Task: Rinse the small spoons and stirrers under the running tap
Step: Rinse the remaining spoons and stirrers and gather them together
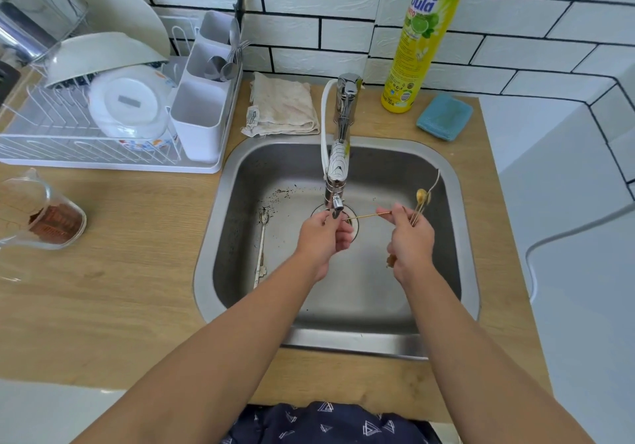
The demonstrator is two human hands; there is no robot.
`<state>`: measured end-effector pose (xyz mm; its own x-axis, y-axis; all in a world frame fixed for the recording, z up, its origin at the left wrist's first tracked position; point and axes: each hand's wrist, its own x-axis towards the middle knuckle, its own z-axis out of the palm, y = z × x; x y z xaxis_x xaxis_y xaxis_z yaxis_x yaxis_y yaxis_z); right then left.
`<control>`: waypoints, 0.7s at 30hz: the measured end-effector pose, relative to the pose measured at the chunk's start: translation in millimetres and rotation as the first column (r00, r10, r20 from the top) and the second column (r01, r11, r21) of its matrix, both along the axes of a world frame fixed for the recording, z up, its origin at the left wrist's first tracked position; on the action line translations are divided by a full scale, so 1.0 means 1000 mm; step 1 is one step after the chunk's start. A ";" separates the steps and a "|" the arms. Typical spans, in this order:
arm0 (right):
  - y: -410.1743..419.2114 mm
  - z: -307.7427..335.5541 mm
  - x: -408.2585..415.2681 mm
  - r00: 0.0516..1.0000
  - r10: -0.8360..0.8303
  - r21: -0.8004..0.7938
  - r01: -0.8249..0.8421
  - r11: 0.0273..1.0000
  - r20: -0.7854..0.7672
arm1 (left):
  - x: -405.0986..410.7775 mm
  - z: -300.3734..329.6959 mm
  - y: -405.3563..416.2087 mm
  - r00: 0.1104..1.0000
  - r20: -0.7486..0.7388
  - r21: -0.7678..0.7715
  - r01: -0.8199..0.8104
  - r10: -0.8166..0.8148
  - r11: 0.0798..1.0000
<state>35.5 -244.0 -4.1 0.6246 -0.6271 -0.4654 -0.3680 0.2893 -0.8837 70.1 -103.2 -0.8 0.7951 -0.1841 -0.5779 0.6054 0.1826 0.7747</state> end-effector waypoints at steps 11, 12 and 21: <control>0.005 -0.012 -0.007 0.989 0.035 0.214 -0.066 0.975 0.145 | 0.008 0.005 0.010 0.974 -0.208 -0.082 -0.111 0.092 0.990; 0.005 -0.013 -0.007 0.985 0.019 0.254 -0.063 0.965 0.171 | 0.009 0.006 0.011 0.975 -0.211 -0.089 -0.095 0.074 0.991; 0.004 -0.014 -0.005 0.974 -0.004 0.335 -0.074 0.939 0.226 | 0.008 0.010 0.034 0.971 -0.049 0.055 0.237 -0.235 0.970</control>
